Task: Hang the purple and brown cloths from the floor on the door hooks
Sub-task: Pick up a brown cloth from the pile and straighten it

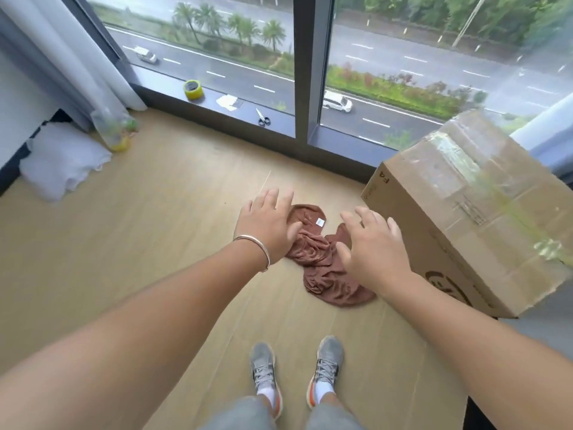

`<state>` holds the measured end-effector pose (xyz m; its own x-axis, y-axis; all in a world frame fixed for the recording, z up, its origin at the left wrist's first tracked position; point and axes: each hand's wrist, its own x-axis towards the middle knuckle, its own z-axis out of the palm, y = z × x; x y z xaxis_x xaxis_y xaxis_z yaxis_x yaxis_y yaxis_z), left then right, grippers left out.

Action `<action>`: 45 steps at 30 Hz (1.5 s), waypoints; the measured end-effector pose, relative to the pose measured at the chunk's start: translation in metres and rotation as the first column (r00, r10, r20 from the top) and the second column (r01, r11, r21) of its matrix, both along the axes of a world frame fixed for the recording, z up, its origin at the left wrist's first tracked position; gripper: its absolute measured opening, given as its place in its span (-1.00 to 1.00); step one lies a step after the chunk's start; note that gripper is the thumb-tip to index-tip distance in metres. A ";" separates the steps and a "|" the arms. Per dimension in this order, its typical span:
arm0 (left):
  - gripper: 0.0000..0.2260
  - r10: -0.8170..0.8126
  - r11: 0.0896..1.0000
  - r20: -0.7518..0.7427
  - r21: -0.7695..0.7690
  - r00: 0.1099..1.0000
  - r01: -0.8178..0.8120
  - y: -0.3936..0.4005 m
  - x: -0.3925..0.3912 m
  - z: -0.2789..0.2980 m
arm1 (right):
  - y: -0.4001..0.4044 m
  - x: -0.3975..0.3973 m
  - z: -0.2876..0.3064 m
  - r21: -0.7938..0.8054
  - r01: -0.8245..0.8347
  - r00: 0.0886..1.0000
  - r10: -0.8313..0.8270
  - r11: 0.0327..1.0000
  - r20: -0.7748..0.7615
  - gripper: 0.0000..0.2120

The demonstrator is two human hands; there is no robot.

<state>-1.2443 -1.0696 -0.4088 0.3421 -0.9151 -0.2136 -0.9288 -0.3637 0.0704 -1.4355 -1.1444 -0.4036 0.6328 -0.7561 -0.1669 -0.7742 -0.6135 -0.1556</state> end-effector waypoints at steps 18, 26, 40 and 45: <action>-0.40 0.131 0.989 -0.115 0.089 0.985 -0.121 -0.073 0.096 -0.300 | -0.109 0.115 -0.286 0.098 -0.084 0.994 0.090 0.992 -0.057 -0.46; -0.43 0.177 0.981 -0.146 0.106 0.973 -0.162 -0.118 0.149 -0.504 | -0.168 0.161 -0.511 0.070 -0.138 0.989 0.141 0.988 -0.046 -0.50; -0.46 0.171 0.969 -0.143 0.205 0.975 -0.140 -0.208 0.215 -0.746 | -0.277 0.211 -0.739 0.084 -0.153 0.968 0.166 0.985 -0.189 -0.59; -0.63 0.140 0.987 -0.117 0.095 0.983 -0.129 -0.211 0.225 -0.767 | -0.286 0.216 -0.756 0.089 -0.154 0.963 0.170 0.984 -0.207 -0.63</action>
<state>-1.0191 -1.2802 -1.1760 0.4272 -0.8387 -0.3377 -0.8573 -0.4945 0.1434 -1.2192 -1.4305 -1.1591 0.6898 -0.6275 -0.3611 -0.6853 -0.7268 -0.0463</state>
